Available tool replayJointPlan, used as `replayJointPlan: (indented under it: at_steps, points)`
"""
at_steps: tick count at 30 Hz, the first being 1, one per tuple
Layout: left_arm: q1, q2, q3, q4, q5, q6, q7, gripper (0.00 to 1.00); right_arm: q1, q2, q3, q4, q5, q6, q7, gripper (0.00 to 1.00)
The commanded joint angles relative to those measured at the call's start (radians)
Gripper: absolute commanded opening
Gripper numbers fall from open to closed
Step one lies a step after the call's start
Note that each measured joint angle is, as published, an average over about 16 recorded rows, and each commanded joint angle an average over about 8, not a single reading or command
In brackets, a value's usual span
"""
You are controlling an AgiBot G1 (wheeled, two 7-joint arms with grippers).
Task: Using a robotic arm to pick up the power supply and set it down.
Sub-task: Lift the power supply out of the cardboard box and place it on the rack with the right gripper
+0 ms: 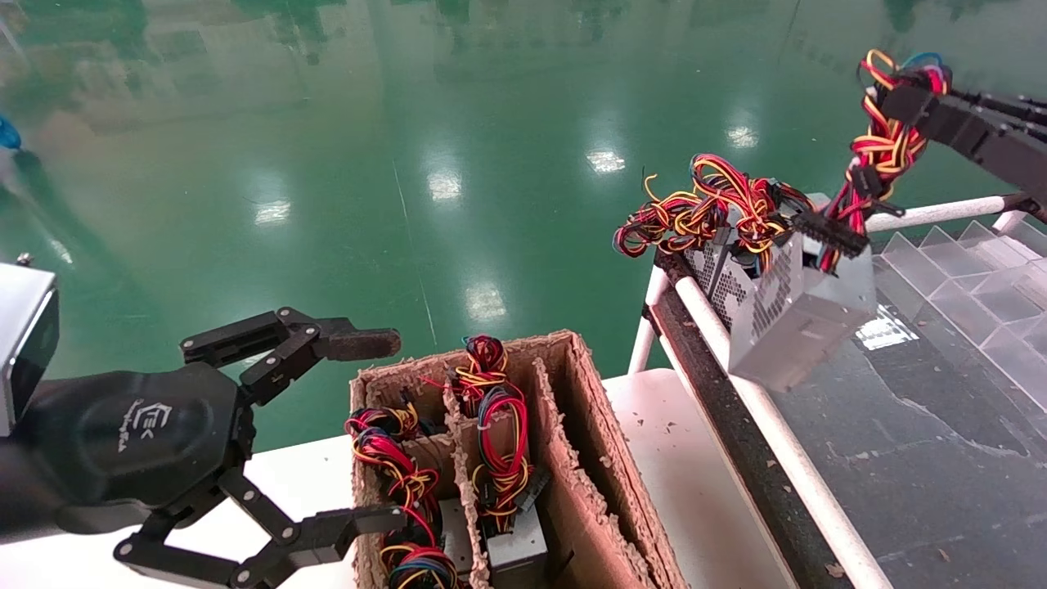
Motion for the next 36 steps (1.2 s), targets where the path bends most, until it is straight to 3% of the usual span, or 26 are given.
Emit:
replayJointPlan:
  at_steps: [1, 15, 36]
  points:
    - [0.000, 0.000, 0.000, 0.000, 0.000, 0.000, 0.000, 1.00, 0.021, 0.000, -0.011, -0.043, -0.011, -0.035, -0.007, 0.00]
    - [0.000, 0.000, 0.000, 0.000, 0.000, 0.000, 0.000, 1.00, 0.107, 0.025, -0.065, -0.236, -0.078, -0.044, -0.120, 0.00]
    - [0.000, 0.000, 0.000, 0.000, 0.000, 0.000, 0.000, 1.00, 0.246, -0.053, -0.145, -0.408, -0.212, 0.078, -0.253, 0.00]
